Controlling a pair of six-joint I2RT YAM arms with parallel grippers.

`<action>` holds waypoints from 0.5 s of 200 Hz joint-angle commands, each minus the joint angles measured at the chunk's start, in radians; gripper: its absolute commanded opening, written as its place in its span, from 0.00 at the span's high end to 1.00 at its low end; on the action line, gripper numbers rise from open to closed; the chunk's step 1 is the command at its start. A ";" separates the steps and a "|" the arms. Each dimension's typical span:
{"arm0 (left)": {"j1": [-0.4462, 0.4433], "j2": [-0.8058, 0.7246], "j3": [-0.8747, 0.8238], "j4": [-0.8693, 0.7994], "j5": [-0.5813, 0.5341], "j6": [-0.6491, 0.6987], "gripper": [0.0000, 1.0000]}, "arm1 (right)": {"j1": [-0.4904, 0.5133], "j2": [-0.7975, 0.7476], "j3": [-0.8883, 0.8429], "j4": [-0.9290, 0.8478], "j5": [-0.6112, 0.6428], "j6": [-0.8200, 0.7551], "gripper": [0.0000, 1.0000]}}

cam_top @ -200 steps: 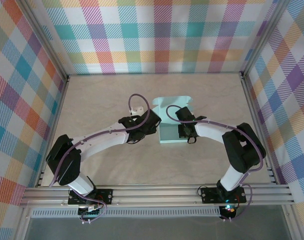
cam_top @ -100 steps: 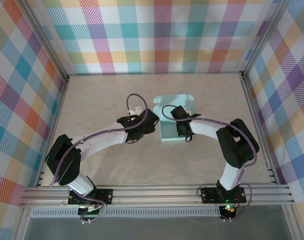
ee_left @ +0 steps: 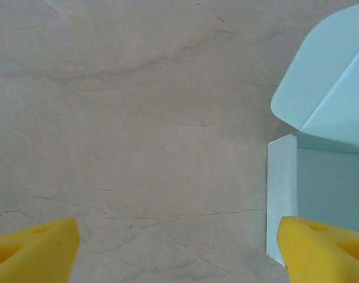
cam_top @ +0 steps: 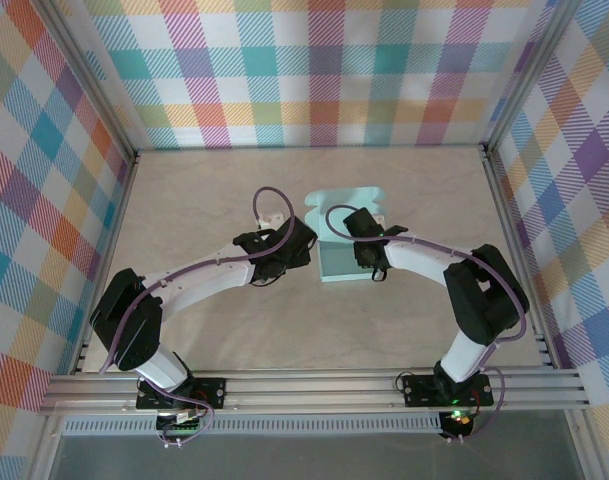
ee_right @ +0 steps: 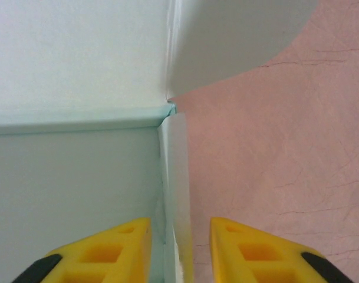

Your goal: Fold the paper box

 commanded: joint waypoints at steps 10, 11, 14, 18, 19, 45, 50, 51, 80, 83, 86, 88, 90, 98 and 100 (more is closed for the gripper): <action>0.009 -0.023 -0.012 0.012 0.007 0.014 0.13 | 0.004 -0.028 -0.013 -0.005 -0.014 -0.004 0.63; 0.009 -0.023 -0.013 0.012 0.007 0.015 0.13 | 0.004 -0.029 -0.012 -0.005 -0.014 -0.004 0.62; 0.010 -0.022 -0.012 0.012 0.007 0.015 0.13 | 0.004 -0.030 -0.013 -0.006 -0.015 -0.004 0.62; 0.009 -0.022 -0.011 0.013 0.007 0.016 0.13 | 0.004 -0.034 -0.012 -0.007 -0.017 -0.005 0.61; 0.009 -0.022 -0.011 0.013 0.007 0.016 0.13 | 0.004 -0.034 -0.012 -0.006 -0.018 -0.005 0.60; 0.010 -0.021 -0.014 0.026 0.014 0.024 0.12 | 0.002 -0.067 -0.003 -0.012 -0.053 -0.021 0.53; 0.009 -0.023 -0.016 0.031 0.015 0.027 0.12 | 0.001 -0.077 -0.003 -0.011 -0.064 -0.026 0.51; 0.010 -0.022 -0.016 0.032 0.016 0.027 0.12 | 0.001 -0.079 -0.003 -0.010 -0.068 -0.026 0.50; 0.022 -0.056 -0.044 0.114 0.048 0.094 0.08 | -0.029 -0.158 -0.016 0.019 -0.165 -0.080 0.38; 0.025 -0.062 -0.051 0.127 0.056 0.105 0.05 | -0.034 -0.167 -0.017 0.025 -0.179 -0.089 0.37; 0.031 -0.067 -0.054 0.140 0.064 0.117 0.01 | -0.041 -0.177 -0.019 0.029 -0.195 -0.099 0.36; 0.033 -0.071 -0.057 0.149 0.068 0.124 0.00 | -0.045 -0.182 -0.021 0.033 -0.210 -0.107 0.35; 0.038 -0.075 -0.060 0.158 0.076 0.133 0.00 | -0.051 -0.189 -0.021 0.036 -0.225 -0.113 0.34; 0.056 -0.084 -0.066 0.187 0.109 0.165 0.00 | -0.074 -0.209 -0.024 0.047 -0.281 -0.146 0.31; 0.062 -0.085 -0.066 0.193 0.115 0.171 0.00 | -0.081 -0.215 -0.024 0.049 -0.294 -0.154 0.30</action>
